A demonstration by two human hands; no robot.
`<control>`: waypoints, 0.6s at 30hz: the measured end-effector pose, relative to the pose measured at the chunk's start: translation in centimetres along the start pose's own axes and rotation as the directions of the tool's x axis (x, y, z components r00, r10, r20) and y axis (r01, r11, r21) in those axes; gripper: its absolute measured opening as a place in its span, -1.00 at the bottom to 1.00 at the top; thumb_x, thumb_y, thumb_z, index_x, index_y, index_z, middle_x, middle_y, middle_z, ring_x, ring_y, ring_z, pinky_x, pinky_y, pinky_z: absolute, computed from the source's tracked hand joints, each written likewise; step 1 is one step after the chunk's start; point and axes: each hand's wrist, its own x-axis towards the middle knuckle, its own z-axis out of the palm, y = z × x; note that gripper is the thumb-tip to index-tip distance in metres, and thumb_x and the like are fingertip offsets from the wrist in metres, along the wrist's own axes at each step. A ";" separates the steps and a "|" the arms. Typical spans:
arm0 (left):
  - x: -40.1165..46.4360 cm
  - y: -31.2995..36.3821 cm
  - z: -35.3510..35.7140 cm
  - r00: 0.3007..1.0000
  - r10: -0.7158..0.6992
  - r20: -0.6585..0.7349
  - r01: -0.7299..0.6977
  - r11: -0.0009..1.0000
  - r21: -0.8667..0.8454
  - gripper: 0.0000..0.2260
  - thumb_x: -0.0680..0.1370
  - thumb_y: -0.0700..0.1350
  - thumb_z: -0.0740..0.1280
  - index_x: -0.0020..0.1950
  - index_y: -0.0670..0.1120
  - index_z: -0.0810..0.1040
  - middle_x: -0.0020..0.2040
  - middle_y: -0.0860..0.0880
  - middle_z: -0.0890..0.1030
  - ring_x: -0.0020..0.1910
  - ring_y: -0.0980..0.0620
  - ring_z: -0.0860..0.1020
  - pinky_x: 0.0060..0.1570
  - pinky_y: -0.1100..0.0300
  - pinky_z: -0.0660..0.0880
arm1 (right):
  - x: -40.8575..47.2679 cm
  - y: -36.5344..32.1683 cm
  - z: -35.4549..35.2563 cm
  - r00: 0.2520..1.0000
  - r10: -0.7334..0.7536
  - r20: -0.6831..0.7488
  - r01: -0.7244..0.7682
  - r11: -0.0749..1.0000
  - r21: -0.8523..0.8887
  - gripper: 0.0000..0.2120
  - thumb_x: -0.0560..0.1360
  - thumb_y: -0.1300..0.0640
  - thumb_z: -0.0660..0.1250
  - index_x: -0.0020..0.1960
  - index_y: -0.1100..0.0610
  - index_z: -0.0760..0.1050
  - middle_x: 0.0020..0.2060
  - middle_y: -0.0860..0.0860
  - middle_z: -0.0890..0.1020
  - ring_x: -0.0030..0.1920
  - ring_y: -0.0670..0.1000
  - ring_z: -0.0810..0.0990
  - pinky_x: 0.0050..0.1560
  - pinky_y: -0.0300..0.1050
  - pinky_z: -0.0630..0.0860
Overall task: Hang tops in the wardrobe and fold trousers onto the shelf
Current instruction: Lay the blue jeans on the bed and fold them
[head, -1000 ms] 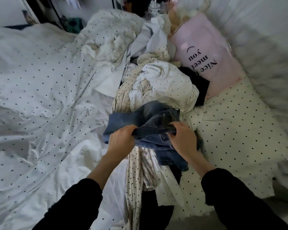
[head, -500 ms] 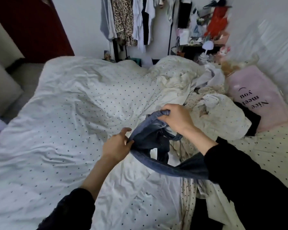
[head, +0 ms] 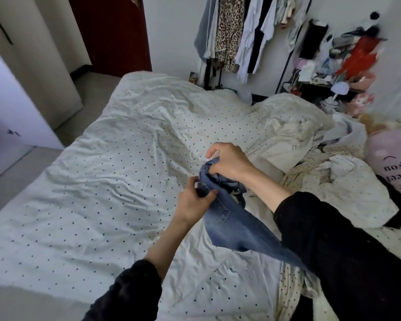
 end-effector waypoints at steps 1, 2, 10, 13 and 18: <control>0.1 -0.3 -0.2 1.000 0.005 -0.025 -0.005 1.000 0.008 -0.71 0.49 -0.12 0.39 0.16 -0.16 0.43 -0.05 -0.12 0.62 -0.03 -0.08 0.58 -0.08 0.17 0.47 | 0.4 -0.4 0.4 0.999 -0.020 0.030 0.020 1.000 -0.010 -0.68 0.38 0.34 0.36 0.07 0.05 0.52 -0.06 -0.01 0.52 -0.19 -0.06 0.47 -0.28 -0.23 0.38; 0.1 -0.7 -0.4 0.999 0.011 -0.042 -0.010 1.000 0.027 -0.78 0.49 -0.16 0.36 0.09 -0.19 0.46 -0.10 -0.14 0.62 -0.07 -0.11 0.57 -0.11 0.15 0.47 | 0.7 -0.6 0.7 0.997 -0.041 0.070 0.042 0.999 -0.021 -0.66 0.38 0.34 0.37 0.10 0.05 0.51 -0.02 0.00 0.53 -0.16 -0.05 0.48 -0.26 -0.23 0.39; 0.9 -3.2 -2.1 0.990 -0.129 -0.058 0.113 0.968 -0.225 -0.85 0.44 -0.32 0.27 -0.06 -0.15 0.53 -0.15 -0.15 0.59 -0.13 -0.05 0.52 0.04 -0.06 0.51 | 2.9 1.5 1.3 0.930 -0.131 0.342 0.110 0.991 0.081 -0.37 0.37 0.14 0.50 0.38 0.01 0.34 0.21 -0.04 0.47 0.19 -0.03 0.46 0.21 -0.09 0.42; 0.7 -4.1 -3.0 0.969 -0.227 -0.093 0.184 0.924 -0.335 -0.74 0.46 -0.44 0.19 -0.11 -0.11 0.53 -0.16 -0.11 0.59 -0.10 -0.07 0.53 0.08 -0.03 0.50 | 3.9 3.4 2.0 0.927 -0.097 0.361 0.055 0.991 0.123 -0.30 0.42 0.09 0.47 0.46 0.01 0.24 0.34 0.01 0.42 0.34 0.02 0.40 0.33 -0.06 0.35; 1.1 -5.4 -5.7 0.951 -0.262 -0.163 0.183 0.905 -0.383 -0.73 0.42 -0.52 0.15 -0.02 -0.27 0.52 -0.11 -0.15 0.59 -0.07 -0.11 0.54 0.05 0.01 0.52 | 5.6 5.3 4.1 0.890 -0.043 0.453 0.034 0.999 0.028 -0.23 0.48 0.05 0.40 0.54 -0.01 0.04 0.49 0.01 0.21 0.46 0.05 0.24 0.39 -0.06 0.23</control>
